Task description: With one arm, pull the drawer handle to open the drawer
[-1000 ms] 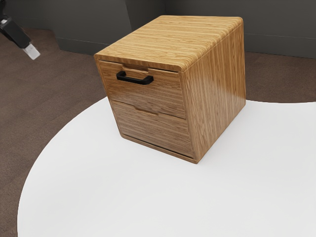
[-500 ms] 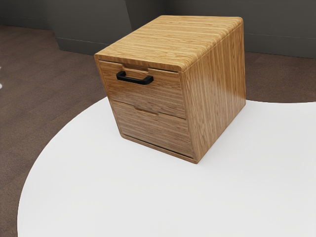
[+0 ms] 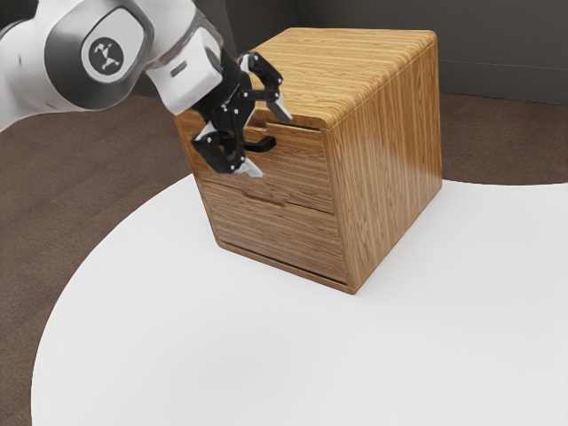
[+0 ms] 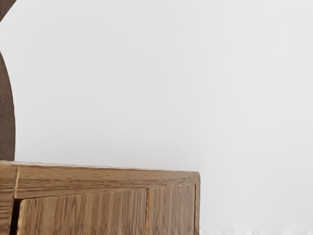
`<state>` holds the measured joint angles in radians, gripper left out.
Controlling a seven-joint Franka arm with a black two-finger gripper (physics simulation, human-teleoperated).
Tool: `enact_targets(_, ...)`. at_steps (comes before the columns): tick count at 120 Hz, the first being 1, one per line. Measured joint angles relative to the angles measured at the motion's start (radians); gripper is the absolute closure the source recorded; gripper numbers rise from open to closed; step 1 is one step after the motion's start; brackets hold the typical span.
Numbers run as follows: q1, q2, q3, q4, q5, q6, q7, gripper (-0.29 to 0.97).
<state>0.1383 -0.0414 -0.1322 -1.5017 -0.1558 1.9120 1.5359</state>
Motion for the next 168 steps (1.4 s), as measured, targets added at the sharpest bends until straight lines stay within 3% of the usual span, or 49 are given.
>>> enact_targets(28, 0.3, -0.001, 0.001, -0.013, 0.141, 0.034, -0.032, 0.01)
enact_targets(41, 0.361, 0.003, -0.002, -0.016, 0.173, 0.044, -0.042, 0.02)
enact_targets(60, 0.319, 0.02, -0.014, -0.026, 0.188, 0.072, -0.045, 0.07)
enact_targets(125, 0.042, 0.061, -0.032, -0.02, 0.175, 0.14, -0.011, 0.24)
enact_targets(144, 0.047, 0.061, -0.029, -0.022, 0.16, 0.148, 0.003, 0.25)
enact_targets(168, 0.143, 0.06, -0.029, -0.023, 0.155, 0.152, 0.015, 0.26)
